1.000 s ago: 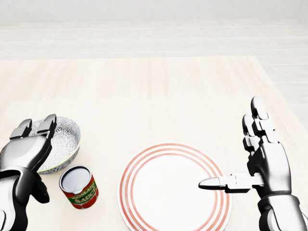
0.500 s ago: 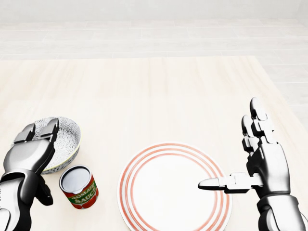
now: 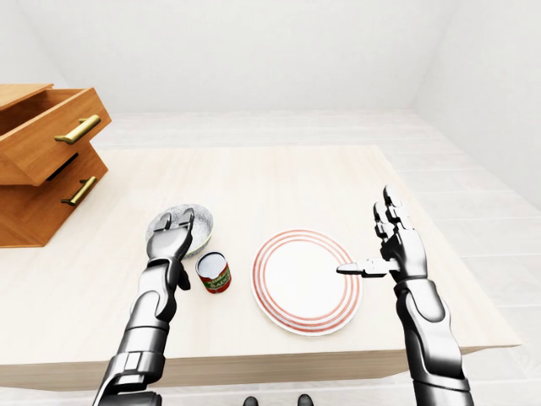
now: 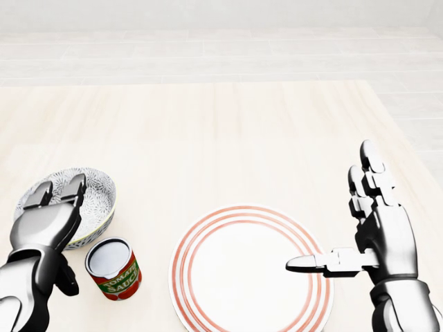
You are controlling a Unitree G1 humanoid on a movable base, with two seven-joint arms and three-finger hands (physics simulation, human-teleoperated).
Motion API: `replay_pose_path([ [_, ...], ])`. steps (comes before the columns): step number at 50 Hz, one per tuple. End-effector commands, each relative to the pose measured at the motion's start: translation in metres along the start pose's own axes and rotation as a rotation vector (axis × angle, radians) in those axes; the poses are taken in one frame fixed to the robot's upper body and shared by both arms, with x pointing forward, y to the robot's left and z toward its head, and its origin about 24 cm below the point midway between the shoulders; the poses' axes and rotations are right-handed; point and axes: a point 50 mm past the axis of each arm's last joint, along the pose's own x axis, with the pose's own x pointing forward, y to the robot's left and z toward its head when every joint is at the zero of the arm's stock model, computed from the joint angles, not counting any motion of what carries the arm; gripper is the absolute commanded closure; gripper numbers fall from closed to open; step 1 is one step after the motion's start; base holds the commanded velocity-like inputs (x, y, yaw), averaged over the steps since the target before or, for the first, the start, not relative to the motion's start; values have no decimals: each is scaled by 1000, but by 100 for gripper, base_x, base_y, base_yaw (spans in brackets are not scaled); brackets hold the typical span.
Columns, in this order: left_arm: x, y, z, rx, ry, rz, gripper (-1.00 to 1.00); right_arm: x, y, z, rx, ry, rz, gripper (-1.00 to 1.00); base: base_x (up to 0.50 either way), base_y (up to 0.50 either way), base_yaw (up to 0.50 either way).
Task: Put the bowl on the plate.
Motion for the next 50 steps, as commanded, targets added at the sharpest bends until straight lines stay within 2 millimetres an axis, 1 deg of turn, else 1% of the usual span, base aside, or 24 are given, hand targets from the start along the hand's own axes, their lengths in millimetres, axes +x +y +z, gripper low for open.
replay_pose_path([
  [1,1,-4,-2,4,8,0,-100,0,0,2,-2,-3,0,-100,0,0,0],
  [16,1,-2,-5,13,11,5,-100,0,1,4,-8,-5,0,-100,0,0,0],
  [24,2,-13,-8,13,29,-17,-100,0,1,0,-6,0,1,-100,0,0,0],
  [30,3,-12,-8,10,28,-18,-100,0,0,0,-4,2,-1,-100,0,0,0],
  [41,4,-19,-12,2,44,-27,-100,0,0,-1,-3,3,-1,-100,0,0,0],
  [50,4,-19,-12,-1,44,-28,-100,1,0,0,-3,2,0,-100,0,0,0],
])
